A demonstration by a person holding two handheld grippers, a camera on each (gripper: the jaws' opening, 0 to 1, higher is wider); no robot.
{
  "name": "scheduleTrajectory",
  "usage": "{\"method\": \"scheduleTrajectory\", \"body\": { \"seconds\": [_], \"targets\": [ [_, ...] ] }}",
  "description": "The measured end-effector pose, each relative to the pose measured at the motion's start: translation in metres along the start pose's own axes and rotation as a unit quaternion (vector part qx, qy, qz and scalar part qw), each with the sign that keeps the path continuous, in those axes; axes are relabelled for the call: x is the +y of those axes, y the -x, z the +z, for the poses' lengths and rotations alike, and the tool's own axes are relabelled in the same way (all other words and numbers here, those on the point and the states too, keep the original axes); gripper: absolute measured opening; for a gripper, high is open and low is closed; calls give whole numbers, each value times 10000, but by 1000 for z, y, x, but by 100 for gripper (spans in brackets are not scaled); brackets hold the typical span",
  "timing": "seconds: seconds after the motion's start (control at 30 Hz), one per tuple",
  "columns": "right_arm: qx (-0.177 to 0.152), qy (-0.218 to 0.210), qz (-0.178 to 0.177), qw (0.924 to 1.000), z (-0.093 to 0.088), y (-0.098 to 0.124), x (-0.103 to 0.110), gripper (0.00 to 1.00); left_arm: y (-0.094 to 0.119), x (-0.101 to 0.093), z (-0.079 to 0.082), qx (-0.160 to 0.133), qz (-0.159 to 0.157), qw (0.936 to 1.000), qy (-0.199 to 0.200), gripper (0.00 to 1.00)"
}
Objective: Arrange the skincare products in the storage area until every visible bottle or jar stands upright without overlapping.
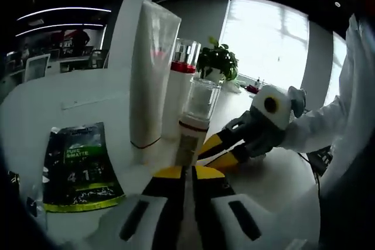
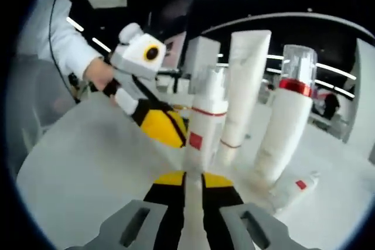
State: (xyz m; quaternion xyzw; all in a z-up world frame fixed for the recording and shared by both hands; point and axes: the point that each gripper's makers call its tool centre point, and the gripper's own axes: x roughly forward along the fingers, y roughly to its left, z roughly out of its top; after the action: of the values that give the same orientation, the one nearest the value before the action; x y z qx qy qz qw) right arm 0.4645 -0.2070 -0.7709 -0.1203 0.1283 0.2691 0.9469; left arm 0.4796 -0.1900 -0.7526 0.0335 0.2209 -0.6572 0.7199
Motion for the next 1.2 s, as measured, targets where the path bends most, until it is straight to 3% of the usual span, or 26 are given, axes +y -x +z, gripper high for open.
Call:
{"method": "scheduleTrajectory", "body": {
  "seconds": [0.1,0.33,0.57,0.9,1.2],
  "targets": [
    [86,34,-13,10000,-2,-2,-2,8,-1,3,0,-4,23,10000,7,0],
    [82,320,-125,9994,0,-5,-4,1,-3,8,0,-5,41,10000,25,0],
    [85,246,-152,9995,0,-5,-3,0,-4,13,-5,60,101,9999,19,0],
    [124,273,58,9995,-3,-4,12,0,-8,20,-5,76,192,9998,57,0],
    [97,281,276,9992,0,-19,25,0,-13,28,-11,154,436,9986,273,0]
  ]
}}
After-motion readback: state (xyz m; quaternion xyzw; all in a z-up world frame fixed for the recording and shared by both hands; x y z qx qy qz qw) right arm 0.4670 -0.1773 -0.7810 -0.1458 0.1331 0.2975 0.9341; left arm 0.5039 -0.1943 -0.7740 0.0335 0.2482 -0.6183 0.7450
